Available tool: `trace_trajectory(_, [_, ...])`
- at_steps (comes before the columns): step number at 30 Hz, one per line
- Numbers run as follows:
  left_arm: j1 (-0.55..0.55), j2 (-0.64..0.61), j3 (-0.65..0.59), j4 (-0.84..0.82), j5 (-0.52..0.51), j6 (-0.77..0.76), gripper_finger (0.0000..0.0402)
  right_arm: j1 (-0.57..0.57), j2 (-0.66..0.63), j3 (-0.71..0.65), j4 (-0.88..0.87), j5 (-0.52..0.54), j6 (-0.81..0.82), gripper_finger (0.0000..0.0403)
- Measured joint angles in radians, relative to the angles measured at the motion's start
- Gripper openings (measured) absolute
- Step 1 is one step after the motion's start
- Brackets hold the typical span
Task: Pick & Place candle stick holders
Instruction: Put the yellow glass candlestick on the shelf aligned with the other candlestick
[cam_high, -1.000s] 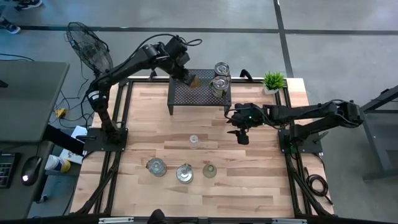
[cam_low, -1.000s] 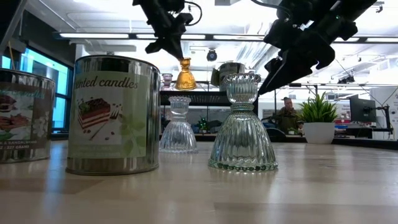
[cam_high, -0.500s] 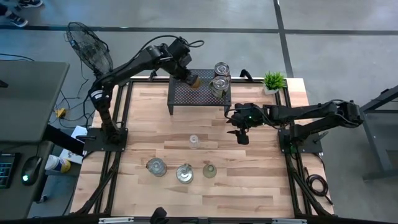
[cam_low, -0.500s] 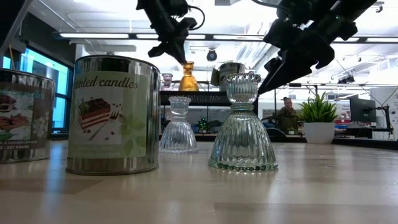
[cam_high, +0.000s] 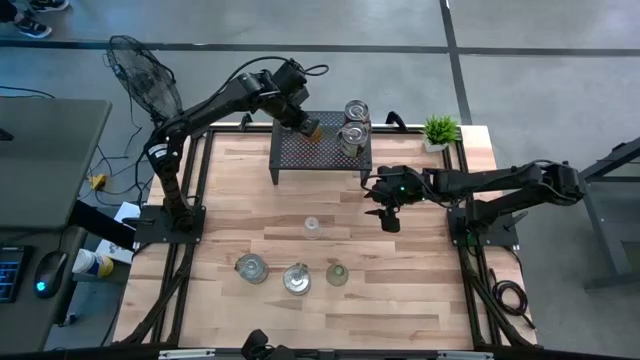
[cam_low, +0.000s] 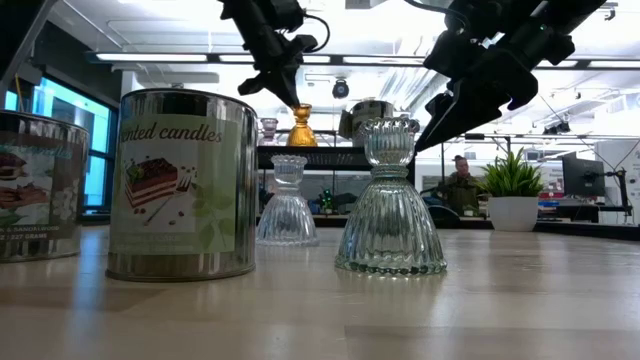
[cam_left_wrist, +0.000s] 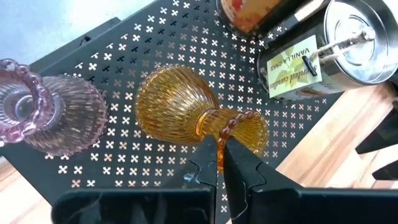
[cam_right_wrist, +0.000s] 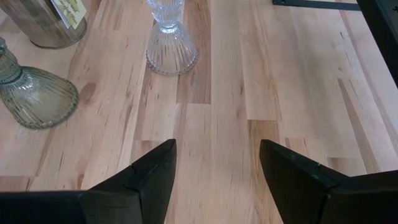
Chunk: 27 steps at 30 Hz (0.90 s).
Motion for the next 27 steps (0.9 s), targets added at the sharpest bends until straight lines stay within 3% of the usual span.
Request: trace_trajectory(27, [0.000,0.000,0.000,0.020,-0.038,-0.012,0.0031,0.000,0.000,0.000,-0.015,-0.001,0.000,0.0224])
